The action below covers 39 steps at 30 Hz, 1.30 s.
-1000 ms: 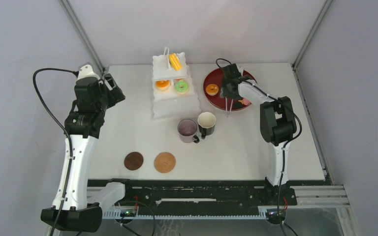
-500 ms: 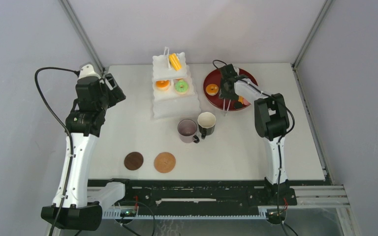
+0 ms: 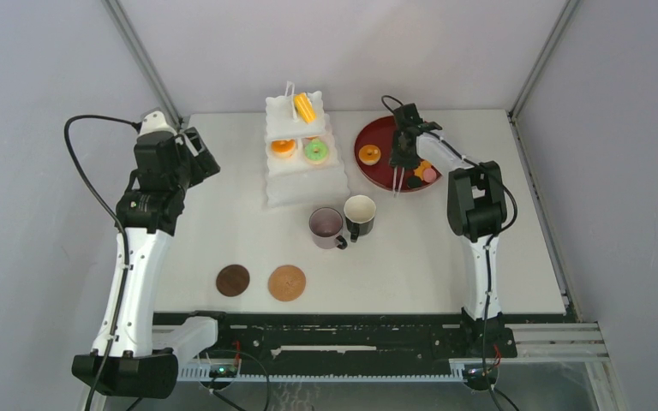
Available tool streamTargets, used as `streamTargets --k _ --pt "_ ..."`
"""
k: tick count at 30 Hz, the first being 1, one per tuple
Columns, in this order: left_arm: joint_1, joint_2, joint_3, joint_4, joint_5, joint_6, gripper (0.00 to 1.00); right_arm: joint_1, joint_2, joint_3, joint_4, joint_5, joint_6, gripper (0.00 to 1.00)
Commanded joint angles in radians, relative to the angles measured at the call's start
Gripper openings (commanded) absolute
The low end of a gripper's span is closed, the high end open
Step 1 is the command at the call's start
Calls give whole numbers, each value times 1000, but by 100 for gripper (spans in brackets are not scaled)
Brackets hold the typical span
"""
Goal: Serve the afternoon tea
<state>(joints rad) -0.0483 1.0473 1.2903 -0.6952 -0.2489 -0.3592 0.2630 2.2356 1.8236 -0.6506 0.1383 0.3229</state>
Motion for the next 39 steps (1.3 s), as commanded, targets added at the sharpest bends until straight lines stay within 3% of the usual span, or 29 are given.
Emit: streamTargets --k 1,10,18,23,30,39 --pt "-3 5 2 46 15 3 82 -5 1 120 -21 1 -9 45" --pt "-4 12 6 49 19 6 82 -14 34 191 -67 -3 -17 48" --pt "-4 4 3 49 13 8 82 -15 -19 165 -78 -3 -25 25" --pt "-3 -5 6 43 3 13 82 -16 -151 51 -64 -25 -33 16" --pt "-3 -11 3 43 9 8 82 -16 -366 -133 -68 -62 -44 13" --pt "-4 -41 -11 40 26 3 82 -9 -590 -246 -149 -129 -74 5"
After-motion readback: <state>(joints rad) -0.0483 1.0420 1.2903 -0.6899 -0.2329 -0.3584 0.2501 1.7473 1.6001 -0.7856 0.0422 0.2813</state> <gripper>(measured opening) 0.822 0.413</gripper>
